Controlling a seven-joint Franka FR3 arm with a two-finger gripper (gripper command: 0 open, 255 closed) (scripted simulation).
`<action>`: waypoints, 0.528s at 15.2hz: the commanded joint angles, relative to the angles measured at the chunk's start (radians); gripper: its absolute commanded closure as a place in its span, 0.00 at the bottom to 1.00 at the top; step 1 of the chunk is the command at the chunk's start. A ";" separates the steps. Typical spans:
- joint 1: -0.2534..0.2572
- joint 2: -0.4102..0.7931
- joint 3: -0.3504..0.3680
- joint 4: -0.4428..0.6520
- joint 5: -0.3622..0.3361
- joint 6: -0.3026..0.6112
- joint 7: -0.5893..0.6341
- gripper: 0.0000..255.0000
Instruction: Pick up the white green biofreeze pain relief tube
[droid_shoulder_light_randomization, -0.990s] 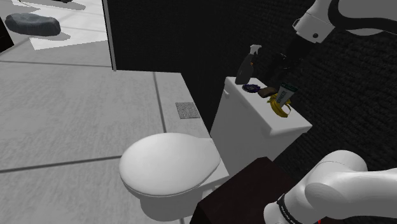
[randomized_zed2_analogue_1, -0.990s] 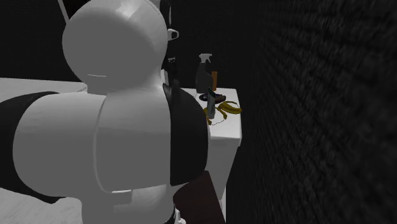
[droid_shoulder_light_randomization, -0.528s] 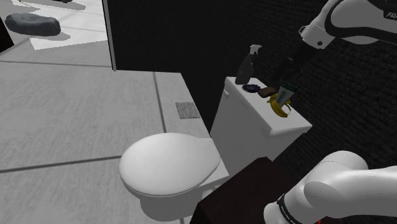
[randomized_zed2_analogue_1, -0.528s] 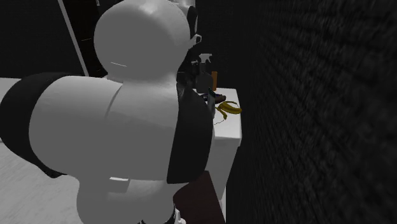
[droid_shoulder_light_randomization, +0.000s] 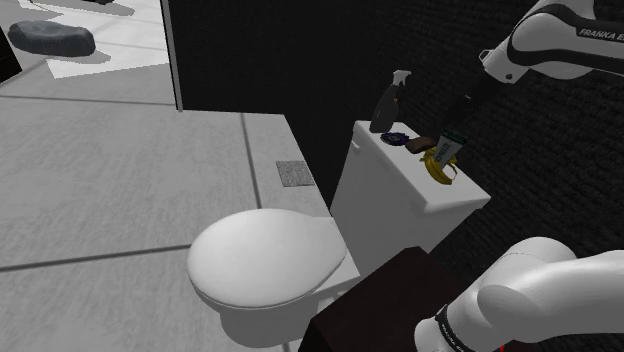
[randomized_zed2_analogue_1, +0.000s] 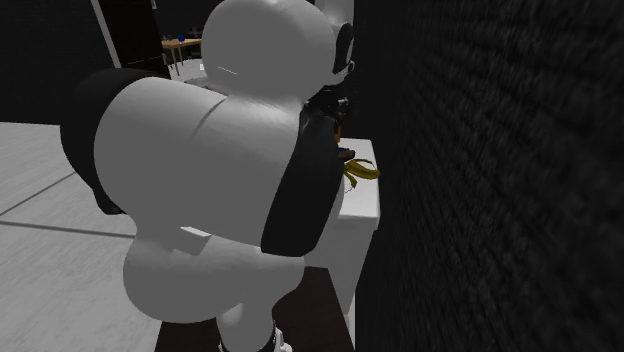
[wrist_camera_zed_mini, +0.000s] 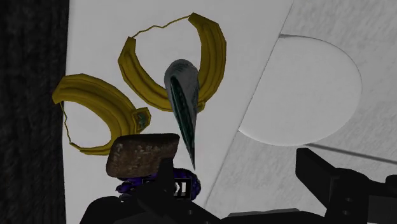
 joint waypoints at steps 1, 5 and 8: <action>0.009 0.043 -0.051 0.026 -0.001 0.031 -0.053 0.00; 0.009 0.053 -0.074 -0.006 -0.006 0.077 -0.071 0.00; 0.005 0.051 -0.082 -0.046 -0.012 0.116 -0.074 0.00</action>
